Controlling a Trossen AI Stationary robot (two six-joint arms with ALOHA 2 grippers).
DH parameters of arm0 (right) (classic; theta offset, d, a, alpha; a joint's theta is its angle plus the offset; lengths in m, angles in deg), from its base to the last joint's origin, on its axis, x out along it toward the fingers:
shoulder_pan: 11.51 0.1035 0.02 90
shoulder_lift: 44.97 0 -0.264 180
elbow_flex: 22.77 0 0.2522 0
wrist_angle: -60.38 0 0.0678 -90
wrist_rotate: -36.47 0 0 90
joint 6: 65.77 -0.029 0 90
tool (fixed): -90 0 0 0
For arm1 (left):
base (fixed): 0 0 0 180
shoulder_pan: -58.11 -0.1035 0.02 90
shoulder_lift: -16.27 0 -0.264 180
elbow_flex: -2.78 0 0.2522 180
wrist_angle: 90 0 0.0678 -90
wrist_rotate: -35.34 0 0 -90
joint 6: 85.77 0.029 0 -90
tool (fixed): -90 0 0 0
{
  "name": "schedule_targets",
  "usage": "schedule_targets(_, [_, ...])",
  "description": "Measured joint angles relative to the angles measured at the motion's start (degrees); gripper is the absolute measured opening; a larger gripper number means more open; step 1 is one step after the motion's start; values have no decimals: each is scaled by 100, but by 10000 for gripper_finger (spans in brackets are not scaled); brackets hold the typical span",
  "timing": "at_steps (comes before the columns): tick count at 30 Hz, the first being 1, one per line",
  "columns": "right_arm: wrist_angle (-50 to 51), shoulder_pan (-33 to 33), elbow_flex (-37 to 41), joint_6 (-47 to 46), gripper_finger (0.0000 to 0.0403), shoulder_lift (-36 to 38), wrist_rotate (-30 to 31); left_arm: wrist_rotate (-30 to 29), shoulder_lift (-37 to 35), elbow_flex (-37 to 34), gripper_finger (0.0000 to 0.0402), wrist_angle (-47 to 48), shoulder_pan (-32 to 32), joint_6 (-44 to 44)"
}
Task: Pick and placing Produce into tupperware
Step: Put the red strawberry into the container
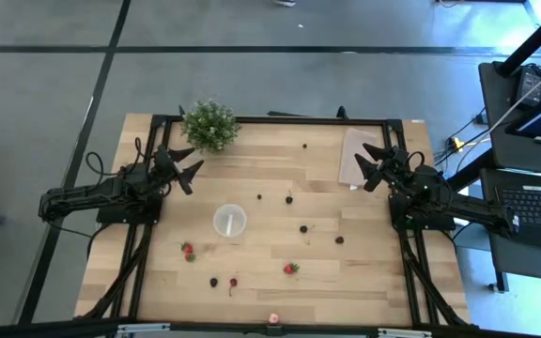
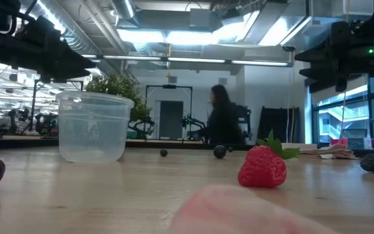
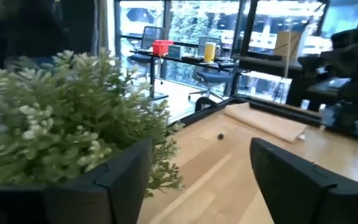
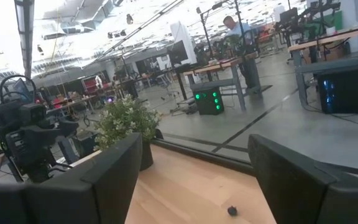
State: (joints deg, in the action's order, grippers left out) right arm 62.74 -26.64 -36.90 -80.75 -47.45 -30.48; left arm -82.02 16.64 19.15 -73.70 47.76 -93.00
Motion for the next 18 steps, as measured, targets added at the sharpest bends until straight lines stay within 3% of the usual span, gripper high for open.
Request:
schedule_targets(4, [0, -2, -2, -159, 295, 0, 0, 629, 6, 199, 264, -292, 2, 459])
schedule_targets(10, [-2, 0, 0, -303, 295, -2, 0, 1258, 400, 1660, 256, 363, 160, 1325])
schedule_targets(14, [-2, -2, 1, -449, 295, -2, -2, 1299, 1253, 2669, 251, 1018, 420, 1387])
schedule_targets(18, [-4, -1, -2, -451, 295, -2, -2, 1466, 2405, 3491, 245, 1534, 769, 2099])
